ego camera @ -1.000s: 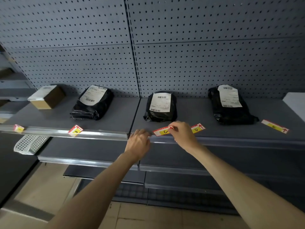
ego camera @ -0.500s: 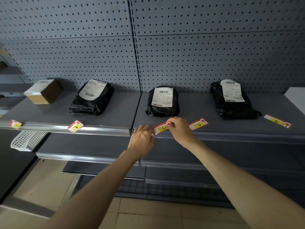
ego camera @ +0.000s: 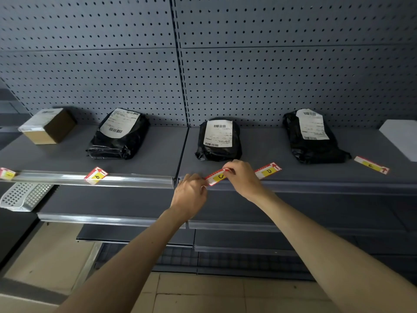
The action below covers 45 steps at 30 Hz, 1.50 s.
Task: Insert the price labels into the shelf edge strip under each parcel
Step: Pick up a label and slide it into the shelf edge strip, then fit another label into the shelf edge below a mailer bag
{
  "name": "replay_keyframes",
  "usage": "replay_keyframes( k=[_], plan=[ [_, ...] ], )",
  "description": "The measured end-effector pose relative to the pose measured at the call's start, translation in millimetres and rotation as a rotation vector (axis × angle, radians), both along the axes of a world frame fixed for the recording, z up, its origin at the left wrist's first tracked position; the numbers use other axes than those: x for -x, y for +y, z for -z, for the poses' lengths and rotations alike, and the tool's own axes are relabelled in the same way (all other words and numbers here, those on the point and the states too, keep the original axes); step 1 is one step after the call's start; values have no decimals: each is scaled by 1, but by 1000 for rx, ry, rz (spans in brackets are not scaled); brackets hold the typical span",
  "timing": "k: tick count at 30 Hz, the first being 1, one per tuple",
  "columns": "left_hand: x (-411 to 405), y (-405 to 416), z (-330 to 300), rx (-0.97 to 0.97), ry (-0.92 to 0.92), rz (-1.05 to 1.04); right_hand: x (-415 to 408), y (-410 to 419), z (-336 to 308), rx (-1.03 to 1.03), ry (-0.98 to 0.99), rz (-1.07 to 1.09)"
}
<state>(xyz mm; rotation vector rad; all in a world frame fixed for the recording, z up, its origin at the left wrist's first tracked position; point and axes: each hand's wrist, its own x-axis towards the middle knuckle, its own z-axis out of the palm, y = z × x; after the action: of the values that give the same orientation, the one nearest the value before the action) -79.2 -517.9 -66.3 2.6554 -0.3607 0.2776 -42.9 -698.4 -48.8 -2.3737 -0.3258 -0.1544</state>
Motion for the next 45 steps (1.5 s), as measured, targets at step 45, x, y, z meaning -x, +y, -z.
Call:
replay_keyframes(
  k=[45],
  plan=[
    [-68,-193,-38,22,432,-216,-29,-176,-12,371,61,-51]
  ],
)
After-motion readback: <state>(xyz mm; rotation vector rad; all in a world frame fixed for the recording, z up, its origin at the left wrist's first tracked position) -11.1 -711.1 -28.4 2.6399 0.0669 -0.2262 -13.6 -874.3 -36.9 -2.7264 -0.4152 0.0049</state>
